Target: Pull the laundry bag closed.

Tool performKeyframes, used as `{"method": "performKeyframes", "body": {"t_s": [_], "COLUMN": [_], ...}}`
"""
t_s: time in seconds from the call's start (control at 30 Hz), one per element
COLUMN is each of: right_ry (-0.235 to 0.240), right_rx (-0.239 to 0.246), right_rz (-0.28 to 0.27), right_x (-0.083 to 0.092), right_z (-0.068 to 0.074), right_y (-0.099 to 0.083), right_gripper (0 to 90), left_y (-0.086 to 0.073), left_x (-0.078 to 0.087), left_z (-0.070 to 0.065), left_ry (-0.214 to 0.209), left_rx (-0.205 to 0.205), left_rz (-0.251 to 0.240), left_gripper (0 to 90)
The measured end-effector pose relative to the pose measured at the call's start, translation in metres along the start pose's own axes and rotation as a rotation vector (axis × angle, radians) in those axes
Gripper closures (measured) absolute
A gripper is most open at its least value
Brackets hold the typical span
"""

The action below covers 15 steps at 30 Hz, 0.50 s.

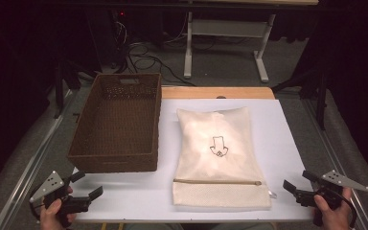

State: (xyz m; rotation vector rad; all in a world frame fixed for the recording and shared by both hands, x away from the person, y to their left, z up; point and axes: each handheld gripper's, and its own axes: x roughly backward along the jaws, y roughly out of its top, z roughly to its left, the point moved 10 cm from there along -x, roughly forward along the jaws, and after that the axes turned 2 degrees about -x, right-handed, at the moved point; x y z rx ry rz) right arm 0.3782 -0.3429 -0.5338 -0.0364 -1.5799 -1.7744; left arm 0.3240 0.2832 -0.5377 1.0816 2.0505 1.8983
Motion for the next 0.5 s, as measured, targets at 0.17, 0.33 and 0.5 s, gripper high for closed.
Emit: {"method": "performKeyframes", "body": {"t_s": [0.17,0.33,0.5], "right_ry": [-0.012,-0.021,-0.017], "right_rx": [-0.020,-0.031,-0.067], "right_rz": [-0.011,-0.001,0.021], "right_x": [0.007,0.011,0.010], "right_z": [-0.011,-0.017,-0.016], "right_y": [-0.004,-0.008,-0.010], "right_gripper": [0.0,0.2,5.6], "left_y": [-0.004,-0.005,0.002], "left_x": [0.006,0.007,0.002], "left_z": [0.006,0.007,-0.002], "left_ry": [0.020,0.021,0.005], "left_rx": [-0.016,-0.020,-0.005], "left_rz": [0.011,0.011,-0.001], "left_gripper": [0.5,0.5,0.5]}}
